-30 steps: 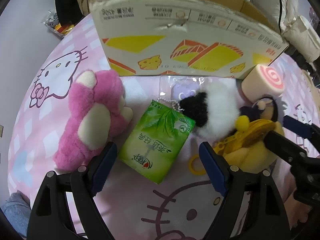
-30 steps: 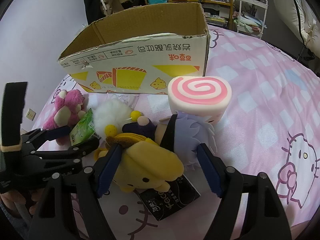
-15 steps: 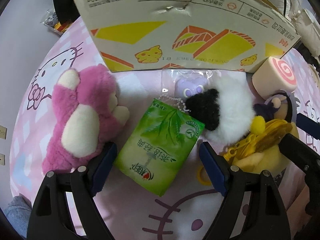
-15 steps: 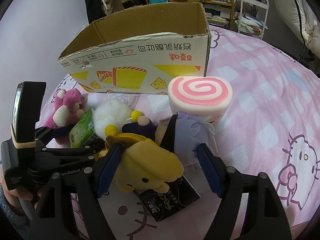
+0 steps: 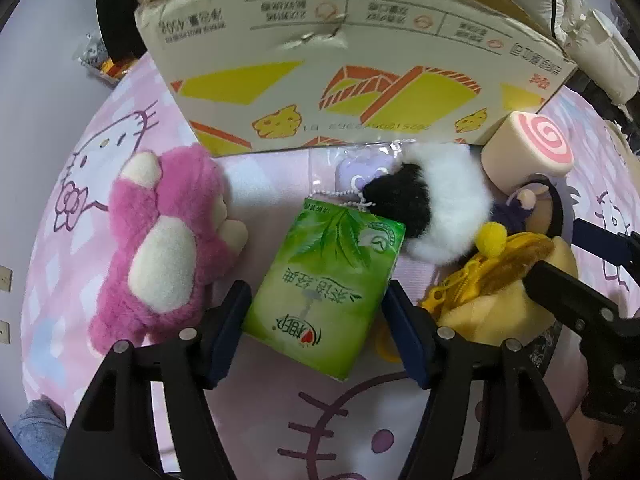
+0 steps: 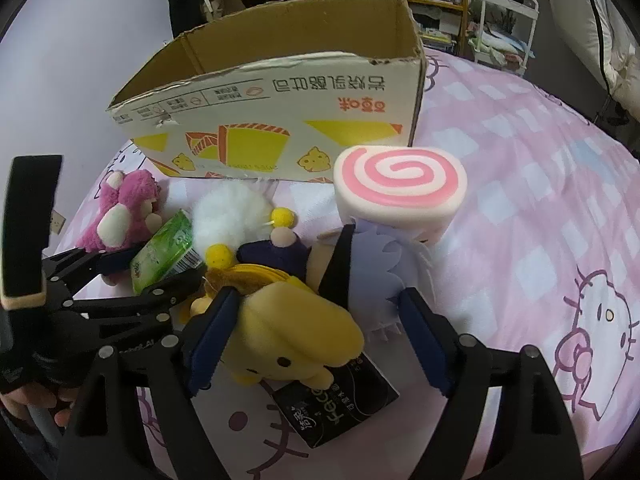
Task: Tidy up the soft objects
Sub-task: 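Lower the left tool onto the green tissue pack while the right tool lowers onto the yellow dog plush, then close the right tool on the yellow dog plush and lift it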
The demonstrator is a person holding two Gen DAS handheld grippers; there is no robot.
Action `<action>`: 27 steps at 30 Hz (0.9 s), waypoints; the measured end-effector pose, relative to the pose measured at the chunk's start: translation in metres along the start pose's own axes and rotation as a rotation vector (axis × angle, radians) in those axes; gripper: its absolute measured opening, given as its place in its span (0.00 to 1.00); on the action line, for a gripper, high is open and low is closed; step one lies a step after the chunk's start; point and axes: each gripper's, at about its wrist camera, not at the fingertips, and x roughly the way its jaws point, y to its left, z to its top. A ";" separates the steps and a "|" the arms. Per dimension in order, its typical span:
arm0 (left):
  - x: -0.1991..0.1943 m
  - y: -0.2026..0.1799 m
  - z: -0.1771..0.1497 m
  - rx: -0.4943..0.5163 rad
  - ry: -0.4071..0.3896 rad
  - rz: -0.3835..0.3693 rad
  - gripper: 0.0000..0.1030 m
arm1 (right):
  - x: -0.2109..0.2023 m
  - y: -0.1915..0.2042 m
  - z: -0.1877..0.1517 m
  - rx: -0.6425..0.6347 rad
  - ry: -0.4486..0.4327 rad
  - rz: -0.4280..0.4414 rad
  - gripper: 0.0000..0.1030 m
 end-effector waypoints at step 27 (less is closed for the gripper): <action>-0.069 0.000 -0.027 -0.030 -0.169 0.038 0.64 | -0.022 0.018 -0.011 -0.074 -0.038 -0.016 0.19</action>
